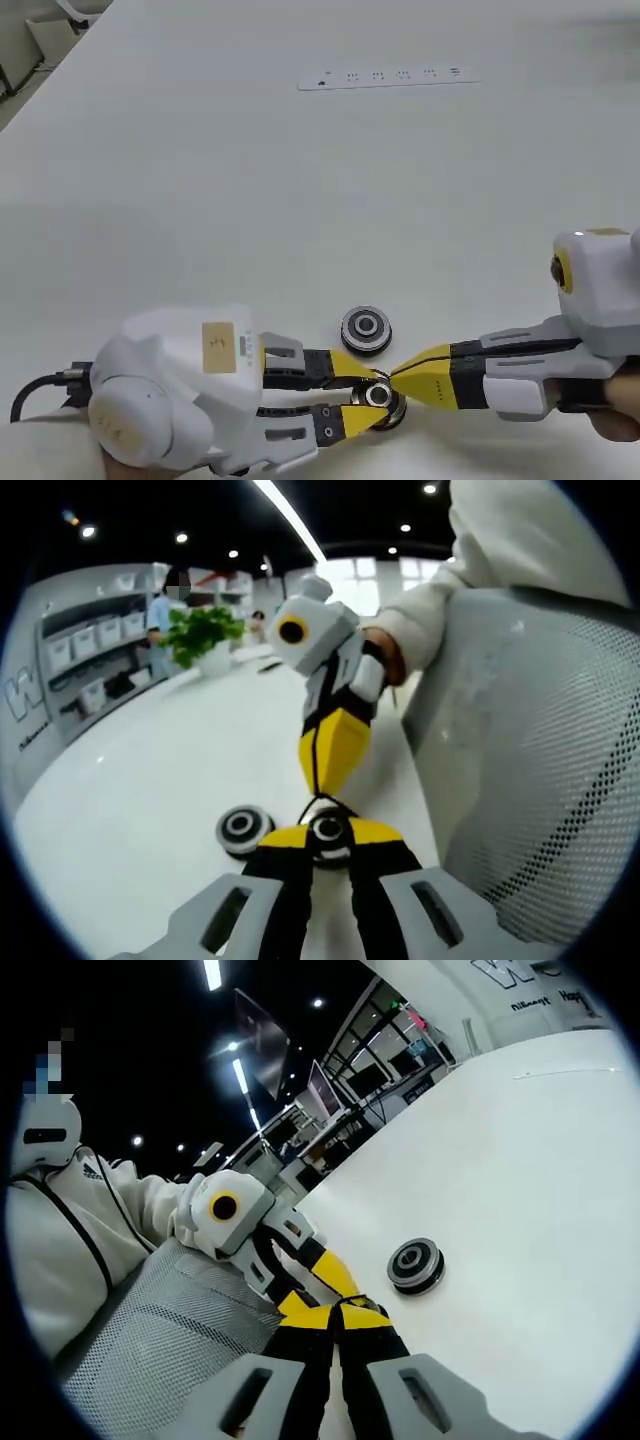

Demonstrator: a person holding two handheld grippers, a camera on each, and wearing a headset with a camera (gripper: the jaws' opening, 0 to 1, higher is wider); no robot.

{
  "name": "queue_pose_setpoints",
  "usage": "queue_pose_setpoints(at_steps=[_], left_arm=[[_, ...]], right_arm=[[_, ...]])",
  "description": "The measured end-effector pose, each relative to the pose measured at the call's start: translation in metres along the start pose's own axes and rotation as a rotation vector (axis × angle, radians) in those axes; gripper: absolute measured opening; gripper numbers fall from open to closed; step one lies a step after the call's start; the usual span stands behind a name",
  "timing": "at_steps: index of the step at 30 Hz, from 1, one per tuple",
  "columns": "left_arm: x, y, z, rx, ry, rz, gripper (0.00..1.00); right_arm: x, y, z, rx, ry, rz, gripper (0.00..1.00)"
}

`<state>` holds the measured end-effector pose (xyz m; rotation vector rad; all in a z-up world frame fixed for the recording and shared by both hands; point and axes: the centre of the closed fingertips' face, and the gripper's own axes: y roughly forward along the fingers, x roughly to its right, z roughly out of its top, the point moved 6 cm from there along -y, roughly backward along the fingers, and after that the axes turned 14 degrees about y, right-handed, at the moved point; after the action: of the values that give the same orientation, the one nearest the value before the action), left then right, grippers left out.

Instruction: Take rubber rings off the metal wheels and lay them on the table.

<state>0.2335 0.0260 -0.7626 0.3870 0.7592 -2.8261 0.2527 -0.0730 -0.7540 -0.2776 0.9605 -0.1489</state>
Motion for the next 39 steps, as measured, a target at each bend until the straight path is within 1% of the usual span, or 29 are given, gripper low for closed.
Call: queue_pose_setpoints(at_steps=[2, 5, 9, 11, 14, 15, 16, 19, 22, 26, 29, 30, 32, 33, 34, 35, 36, 39], left_arm=[[0.000, 0.000, 0.000, -0.002, -0.003, 0.001, 0.13], [0.000, 0.000, 0.000, -0.005, -0.014, 0.001, 0.14], [-0.001, -0.001, 0.002, -0.027, -0.008, -0.011, 0.14], [-0.003, -0.003, 0.003, -0.041, 0.007, -0.013, 0.16], [-0.002, -0.005, 0.004, -0.045, 0.000, -0.033, 0.18], [0.000, -0.006, 0.006, -0.043, 0.002, -0.059, 0.20], [0.000, -0.007, 0.006, -0.043, -0.001, -0.063, 0.22], [-0.002, -0.011, 0.012, -0.035, 0.007, -0.068, 0.22], [-0.008, -0.017, 0.019, -0.027, -0.006, -0.063, 0.24], [-0.014, -0.024, 0.024, -0.026, -0.024, -0.054, 0.32], [-0.017, -0.030, 0.028, -0.027, -0.034, -0.057, 0.37], [-0.018, -0.031, 0.029, -0.031, -0.034, -0.055, 0.39], [-0.021, -0.036, 0.029, -0.052, -0.013, -0.043, 0.42], [-0.022, -0.039, 0.030, -0.058, -0.019, -0.036, 0.45], [-0.023, -0.042, 0.031, -0.050, -0.033, -0.034, 0.47], [-0.024, -0.045, 0.035, -0.034, -0.077, -0.030, 0.51], [-0.026, -0.048, 0.036, -0.029, -0.088, -0.021, 0.53], [-0.028, -0.058, 0.039, -0.026, -0.080, -0.005, 0.58]], right_arm=[[0.001, 0.000, 0.000, 0.000, -0.002, -0.005, 0.00], [0.003, 0.000, -0.001, -0.011, -0.024, -0.033, 0.00], [0.005, 0.000, -0.003, -0.023, -0.027, -0.050, 0.00], [0.006, 0.000, -0.004, -0.029, -0.030, -0.056, 0.00], [0.005, 0.000, -0.004, -0.031, -0.030, -0.054, 0.00], [0.005, 0.000, -0.004, -0.033, -0.032, -0.056, 0.00], [0.005, 0.000, -0.004, -0.033, -0.033, -0.057, 0.00], [0.005, -0.001, -0.004, -0.031, -0.030, -0.058, 0.00], [0.004, -0.003, -0.002, -0.025, -0.032, -0.060, 0.00], [0.004, -0.007, 0.001, -0.012, -0.036, -0.070, 0.00], [0.003, -0.011, 0.002, -0.002, -0.027, -0.068, 0.00], [0.001, -0.012, 0.003, 0.000, -0.032, -0.071, 0.00], [0.000, -0.013, 0.004, 0.002, -0.031, -0.070, 0.00], [-0.001, -0.014, 0.004, 0.006, -0.031, -0.069, 0.00], [-0.002, -0.015, 0.005, 0.007, -0.031, -0.068, 0.00], [-0.004, -0.017, 0.005, 0.010, -0.031, -0.069, 0.00], [-0.005, -0.019, 0.006, 0.012, -0.032, -0.070, 0.00], [-0.009, -0.023, 0.007, 0.021, -0.030, -0.069, 0.00]])
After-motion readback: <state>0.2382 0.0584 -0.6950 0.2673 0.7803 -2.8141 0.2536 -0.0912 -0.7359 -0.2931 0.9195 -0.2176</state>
